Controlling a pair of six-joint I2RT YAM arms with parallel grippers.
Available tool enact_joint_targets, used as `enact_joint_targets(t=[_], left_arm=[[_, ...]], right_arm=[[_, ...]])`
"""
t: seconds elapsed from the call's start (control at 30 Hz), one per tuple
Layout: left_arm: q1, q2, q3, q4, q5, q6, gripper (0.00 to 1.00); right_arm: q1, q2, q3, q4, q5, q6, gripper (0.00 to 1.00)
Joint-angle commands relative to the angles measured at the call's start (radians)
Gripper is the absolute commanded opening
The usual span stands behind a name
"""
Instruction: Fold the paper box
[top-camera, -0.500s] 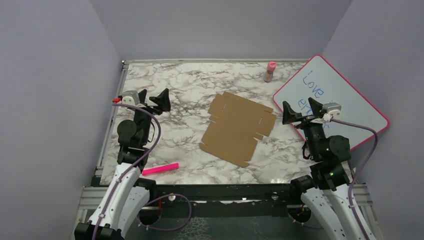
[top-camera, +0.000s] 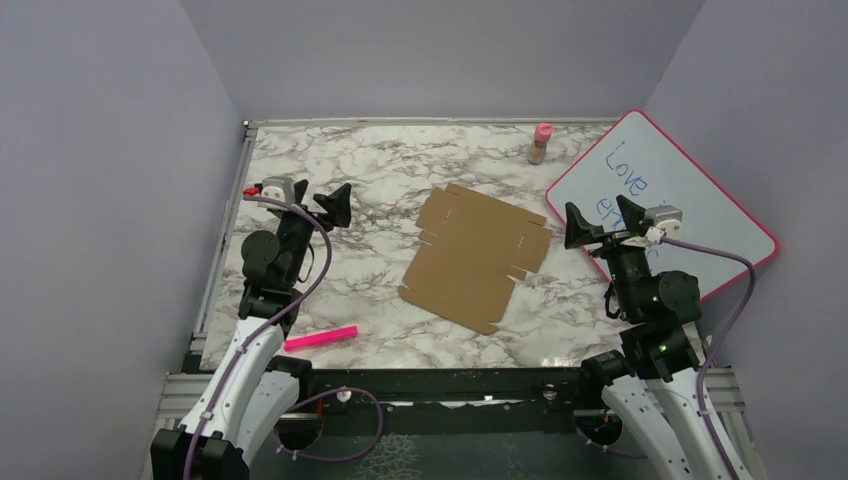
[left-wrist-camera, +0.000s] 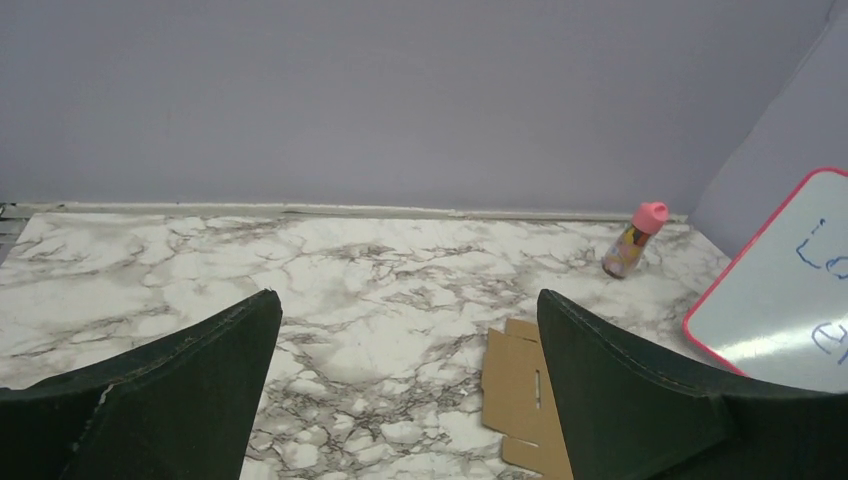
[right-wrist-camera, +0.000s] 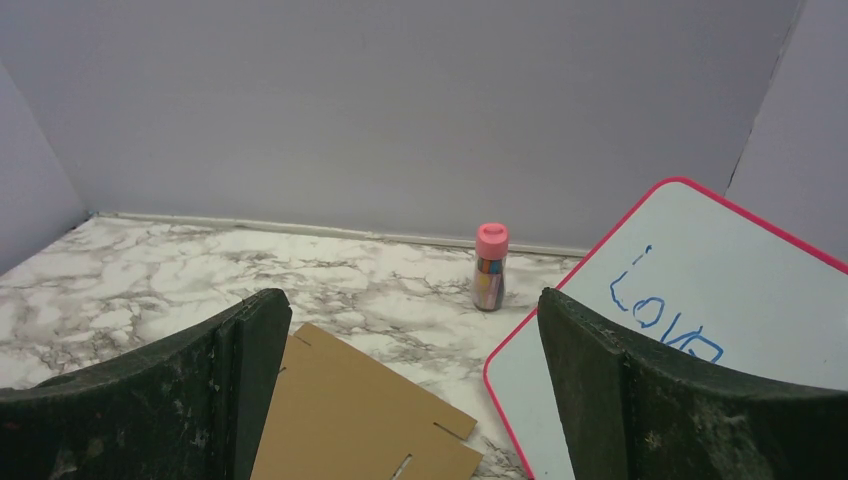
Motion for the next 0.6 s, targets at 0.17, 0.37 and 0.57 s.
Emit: enact_joint_targets(t=[0.17,0.37,0.57], left_arm=[[-0.005,0.142,0.062,0.016,0.353,0.059,0.99],[-0.003,0.318,0.146,-0.062,0.449,-0.068,0.99],[0.003,0.542,0.238,-0.072,0.604,-0.220,0.99]], right_arm=[[-0.003,-0.013,-0.015,0.023,0.002,0.008,1.00],[-0.003,-0.004,-0.015,0.023,-0.014,0.014,1.00],[-0.003,-0.011,-0.017,0.022,-0.025,0.019,1.00]])
